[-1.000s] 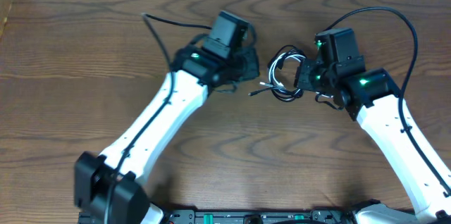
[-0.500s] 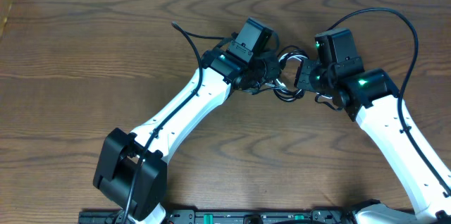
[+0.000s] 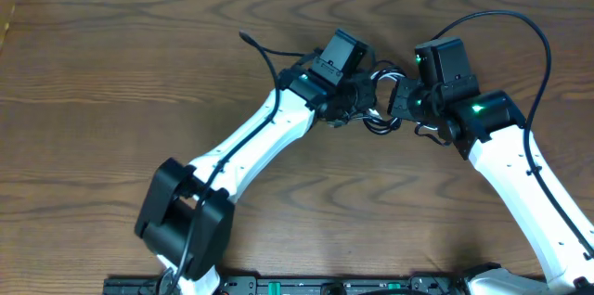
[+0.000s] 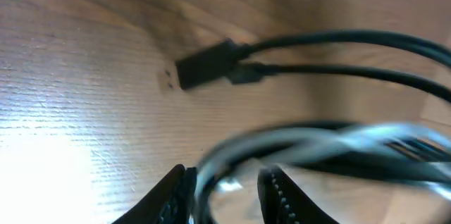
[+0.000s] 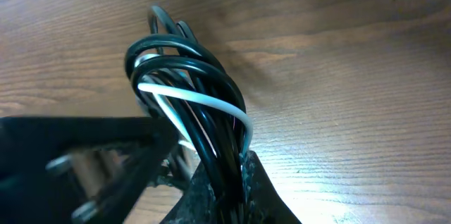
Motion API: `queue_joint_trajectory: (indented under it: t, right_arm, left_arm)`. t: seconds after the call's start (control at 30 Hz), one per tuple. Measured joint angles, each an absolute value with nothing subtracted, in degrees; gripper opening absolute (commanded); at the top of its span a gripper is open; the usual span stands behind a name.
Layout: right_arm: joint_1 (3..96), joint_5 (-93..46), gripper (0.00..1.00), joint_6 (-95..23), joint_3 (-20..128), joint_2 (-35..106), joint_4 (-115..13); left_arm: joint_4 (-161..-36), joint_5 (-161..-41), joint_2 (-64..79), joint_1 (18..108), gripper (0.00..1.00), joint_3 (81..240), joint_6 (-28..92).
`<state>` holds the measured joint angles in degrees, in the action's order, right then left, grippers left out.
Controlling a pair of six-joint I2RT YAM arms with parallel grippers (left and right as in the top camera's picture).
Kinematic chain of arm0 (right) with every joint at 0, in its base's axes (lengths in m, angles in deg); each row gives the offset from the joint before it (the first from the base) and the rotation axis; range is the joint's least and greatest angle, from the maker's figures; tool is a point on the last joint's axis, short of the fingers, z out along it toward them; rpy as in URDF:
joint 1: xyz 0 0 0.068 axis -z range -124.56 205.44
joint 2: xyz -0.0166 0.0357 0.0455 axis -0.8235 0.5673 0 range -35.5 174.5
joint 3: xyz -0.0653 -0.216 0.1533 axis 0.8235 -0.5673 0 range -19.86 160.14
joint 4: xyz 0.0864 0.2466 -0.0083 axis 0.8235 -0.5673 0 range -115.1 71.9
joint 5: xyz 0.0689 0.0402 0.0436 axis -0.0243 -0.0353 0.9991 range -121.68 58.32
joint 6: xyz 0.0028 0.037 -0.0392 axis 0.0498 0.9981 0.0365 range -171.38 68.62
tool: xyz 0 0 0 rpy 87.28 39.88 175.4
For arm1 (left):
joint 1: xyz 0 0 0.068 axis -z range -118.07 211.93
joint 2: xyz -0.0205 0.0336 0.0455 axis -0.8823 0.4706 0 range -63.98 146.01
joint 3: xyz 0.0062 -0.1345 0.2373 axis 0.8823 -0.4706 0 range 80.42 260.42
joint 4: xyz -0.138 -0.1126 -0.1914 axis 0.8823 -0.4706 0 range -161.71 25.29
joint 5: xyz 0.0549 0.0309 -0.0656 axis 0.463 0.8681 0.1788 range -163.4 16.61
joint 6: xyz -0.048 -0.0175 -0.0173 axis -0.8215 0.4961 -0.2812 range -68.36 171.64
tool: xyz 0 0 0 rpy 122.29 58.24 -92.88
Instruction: Untangle cables
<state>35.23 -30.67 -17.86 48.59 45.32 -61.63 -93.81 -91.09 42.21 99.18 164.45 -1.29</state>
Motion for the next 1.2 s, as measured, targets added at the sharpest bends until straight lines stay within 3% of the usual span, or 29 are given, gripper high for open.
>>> queue_joint_trajectory:
  t: [0.2,0.33,0.67,0.9,1.2]
  right_arm:
    - [35.23,-30.18,0.01,-17.88,48.59,45.34,-61.78]
    - [35.23,-29.92,0.01,-17.88,48.59,45.36,-62.02]
    - [36.11,-29.81,0.01,-17.86,48.39,45.49,-63.11]
    - [38.03,-28.39,0.01,-19.13,45.7,45.99,-57.98]
    - [39.78,-19.17,0.01,-23.33,40.37,47.94,-49.08]
  left_arm:
    - [-93.55,-91.2,45.57,99.36,0.27,164.45,-1.25]
    - [-92.8,-91.37,46.18,99.68,0.08,164.45,-1.29]
    - [-92.21,-92.42,46.16,99.03,0.08,164.45,1.86]
    - [-92.78,-96.68,42.82,95.95,0.07,164.21,12.65]
    - [-93.22,-112.27,34.19,89.24,0.07,163.88,26.4]
